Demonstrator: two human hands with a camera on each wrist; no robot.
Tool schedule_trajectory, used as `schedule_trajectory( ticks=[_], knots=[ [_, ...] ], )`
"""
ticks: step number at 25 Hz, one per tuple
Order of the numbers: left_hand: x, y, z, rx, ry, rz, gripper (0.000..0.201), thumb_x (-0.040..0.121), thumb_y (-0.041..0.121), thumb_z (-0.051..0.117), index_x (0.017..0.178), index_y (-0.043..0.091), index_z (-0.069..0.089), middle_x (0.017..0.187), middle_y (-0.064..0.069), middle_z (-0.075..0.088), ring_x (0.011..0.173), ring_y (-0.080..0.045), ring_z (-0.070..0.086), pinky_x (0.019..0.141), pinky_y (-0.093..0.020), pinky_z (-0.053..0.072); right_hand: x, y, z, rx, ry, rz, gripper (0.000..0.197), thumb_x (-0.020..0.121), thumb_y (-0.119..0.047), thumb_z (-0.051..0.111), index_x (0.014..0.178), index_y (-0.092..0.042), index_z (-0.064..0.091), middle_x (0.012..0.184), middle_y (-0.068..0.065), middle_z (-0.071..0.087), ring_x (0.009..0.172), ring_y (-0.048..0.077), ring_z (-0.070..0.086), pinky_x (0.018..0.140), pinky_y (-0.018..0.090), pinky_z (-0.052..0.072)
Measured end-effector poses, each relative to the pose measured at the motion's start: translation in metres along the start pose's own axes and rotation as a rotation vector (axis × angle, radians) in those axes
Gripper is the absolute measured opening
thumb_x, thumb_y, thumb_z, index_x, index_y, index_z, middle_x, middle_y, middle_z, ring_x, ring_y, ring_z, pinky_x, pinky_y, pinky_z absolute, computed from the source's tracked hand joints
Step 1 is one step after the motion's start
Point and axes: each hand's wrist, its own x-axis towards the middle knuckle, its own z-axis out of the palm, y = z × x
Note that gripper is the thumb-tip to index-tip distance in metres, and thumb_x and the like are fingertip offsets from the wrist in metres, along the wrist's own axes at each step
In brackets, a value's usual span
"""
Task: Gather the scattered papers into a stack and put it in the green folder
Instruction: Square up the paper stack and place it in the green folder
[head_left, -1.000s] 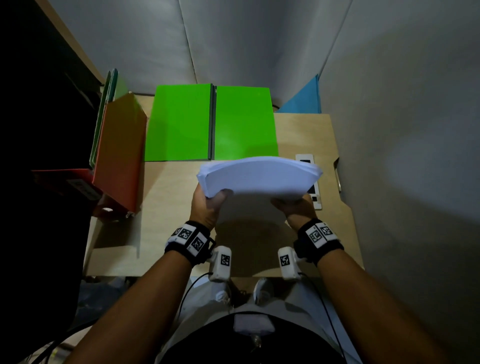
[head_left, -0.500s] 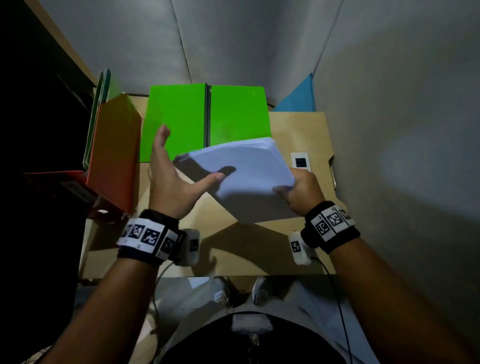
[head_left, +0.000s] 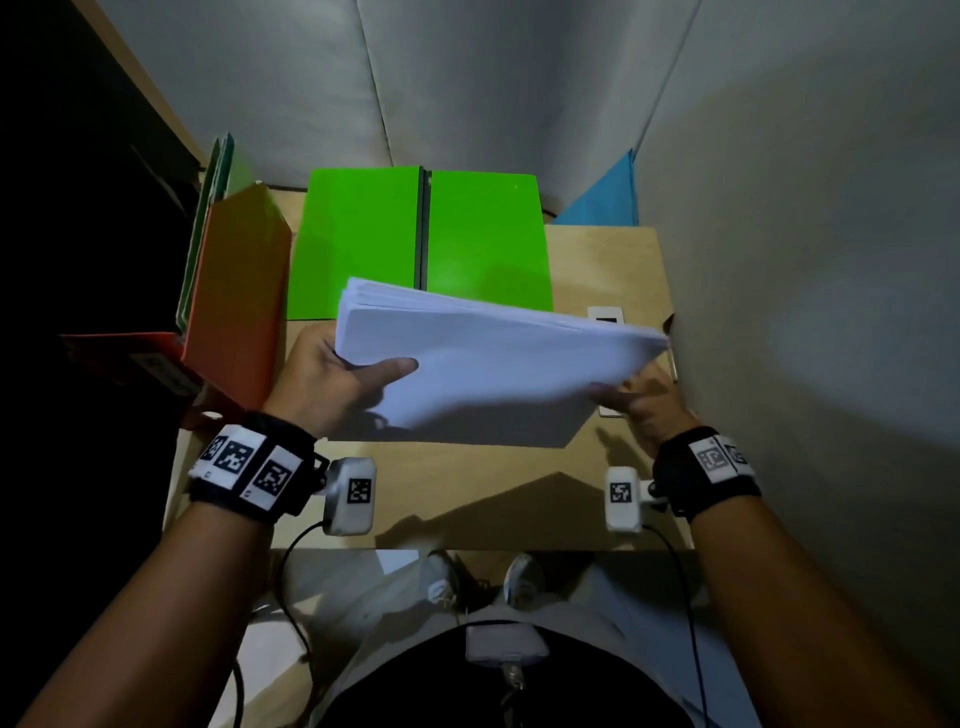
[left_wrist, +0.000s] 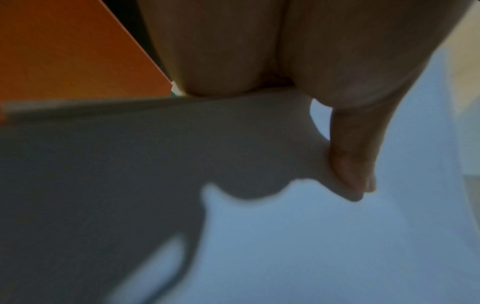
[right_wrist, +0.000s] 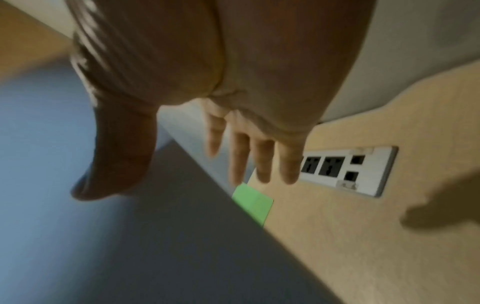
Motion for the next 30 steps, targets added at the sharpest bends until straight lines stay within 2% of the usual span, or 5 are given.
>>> schedule_trajectory(
  ticks=[4,9,14,22,30],
  knots=[
    [-0.001,-0.006,0.002,-0.056,0.009,0.019,0.025,0.077,-0.006,0.077,0.091,0.015,0.073,0.08,-0.012,0.07,0.063,-0.022,0.059,0.052,-0.03,0.051,0.014,0.016,0.004,-0.159,0.134,0.076,0.083,0.032,-0.048,0.095,0.102,-0.015,0.065,0.118,0.013,0.066,0.111,0.03,0.061,0.096,0.046,0.05],
    [0.003,-0.079,0.006,0.165,-0.056,-0.188,0.021,0.076,0.007,0.081,0.093,0.012,0.069,0.079,0.006,0.074,0.075,-0.009,0.07,0.061,-0.016,0.053,0.019,0.023,0.033,-0.922,0.332,0.498,0.037,0.076,-0.031,0.079,0.111,-0.023,0.068,0.104,-0.007,0.071,0.09,0.005,0.063,0.078,0.015,0.043],
    [0.001,-0.122,0.022,0.063,0.03,-0.242,0.03,0.078,0.006,0.08,0.1,0.02,0.065,0.095,0.006,0.069,0.089,-0.006,0.065,0.076,-0.021,0.054,0.006,0.06,0.018,-0.271,0.21,0.212,0.054,0.081,-0.008,0.075,0.125,0.009,0.05,0.11,0.022,0.059,0.1,0.03,0.057,0.078,0.032,0.045],
    [0.017,-0.091,0.019,0.0,0.084,-0.138,0.018,0.083,0.003,0.074,0.099,0.012,0.072,0.081,0.017,0.075,0.079,-0.007,0.071,0.073,-0.025,0.056,0.015,0.042,0.003,-0.254,0.179,0.018,0.033,0.075,-0.014,0.081,0.103,-0.005,0.066,0.101,0.01,0.07,0.1,0.032,0.068,0.086,0.042,0.055],
    [-0.002,-0.082,0.031,-0.49,0.207,-0.3,0.034,0.097,0.004,0.055,0.131,0.004,0.057,0.125,-0.014,0.065,0.103,-0.031,0.068,0.082,-0.037,0.057,-0.008,0.018,0.011,0.881,-0.26,0.194,0.088,0.061,-0.035,0.088,0.138,-0.015,0.05,0.142,0.015,0.051,0.131,0.036,0.048,0.108,0.054,0.037]
  ],
)
